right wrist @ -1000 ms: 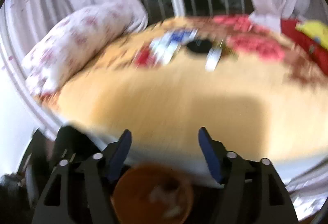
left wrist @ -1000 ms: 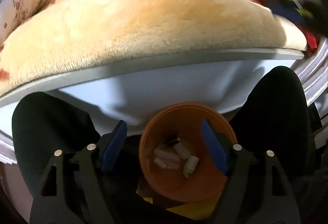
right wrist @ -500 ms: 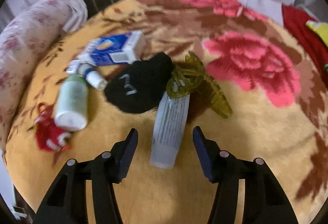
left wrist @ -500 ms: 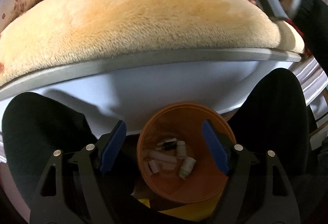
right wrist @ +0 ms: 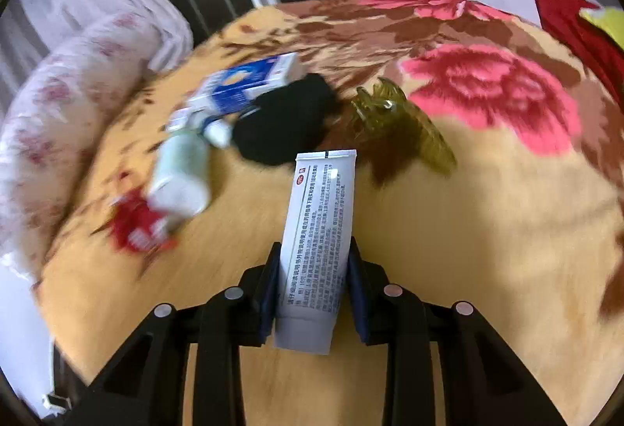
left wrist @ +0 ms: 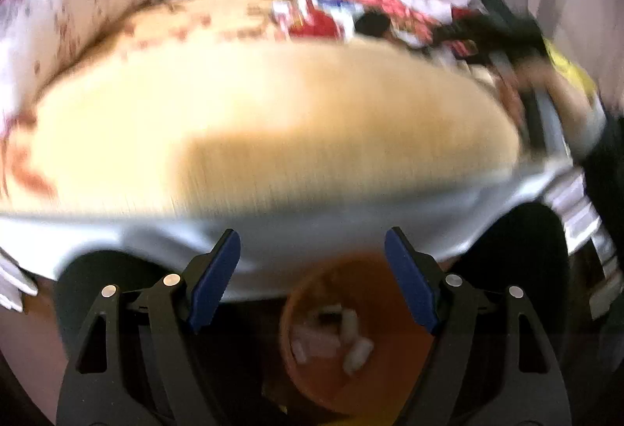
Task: Collect trash
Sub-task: 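Grasp the white toothpaste tube with the right gripper, then grasp the red knitted ornament with the left gripper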
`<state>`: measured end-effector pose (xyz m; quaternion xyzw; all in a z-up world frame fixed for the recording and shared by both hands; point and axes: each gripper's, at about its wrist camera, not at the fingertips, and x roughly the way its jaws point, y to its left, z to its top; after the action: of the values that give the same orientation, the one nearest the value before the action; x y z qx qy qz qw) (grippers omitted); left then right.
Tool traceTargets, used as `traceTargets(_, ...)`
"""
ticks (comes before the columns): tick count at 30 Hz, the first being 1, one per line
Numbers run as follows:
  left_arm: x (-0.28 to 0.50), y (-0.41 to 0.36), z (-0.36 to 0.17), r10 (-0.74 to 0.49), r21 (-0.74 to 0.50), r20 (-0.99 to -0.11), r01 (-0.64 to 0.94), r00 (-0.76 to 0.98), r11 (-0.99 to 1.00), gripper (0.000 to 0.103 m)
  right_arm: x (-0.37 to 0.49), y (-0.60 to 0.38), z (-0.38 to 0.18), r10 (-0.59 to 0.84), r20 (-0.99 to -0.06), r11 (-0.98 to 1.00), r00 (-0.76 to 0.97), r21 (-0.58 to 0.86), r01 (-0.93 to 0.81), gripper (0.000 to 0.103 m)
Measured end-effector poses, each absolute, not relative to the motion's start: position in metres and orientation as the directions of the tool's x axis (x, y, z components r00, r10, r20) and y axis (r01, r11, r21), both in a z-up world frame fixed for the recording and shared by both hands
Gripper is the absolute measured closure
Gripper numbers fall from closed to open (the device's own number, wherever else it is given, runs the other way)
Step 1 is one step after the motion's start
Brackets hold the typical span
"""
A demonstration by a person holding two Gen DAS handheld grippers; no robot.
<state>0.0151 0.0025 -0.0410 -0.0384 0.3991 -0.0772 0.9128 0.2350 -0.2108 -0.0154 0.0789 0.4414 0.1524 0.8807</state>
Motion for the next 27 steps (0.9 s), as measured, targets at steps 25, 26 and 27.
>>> traceTargets(25,0.25,-0.028,-0.026,-0.11,-0.09,-0.795,0.062,0.597,0.994,0.069,0.125,-0.242,0.01,0.483,-0.581,0.874,0.655,0.356,-0.33,0.072)
traceTargets(26,0.242,-0.028,-0.023,-0.098,-0.08,-0.777,0.058,0.622,0.995,0.071,0.125,-0.24,0.009,0.486,-0.58,0.873,0.654,0.36,-0.33,0.072)
traceTargets(27,0.236,-0.028,-0.02,-0.083,-0.067,-0.764,0.049,0.64,0.997,0.072,0.125,-0.238,0.008,0.486,-0.58,0.873,0.654,0.36,-0.329,0.072)
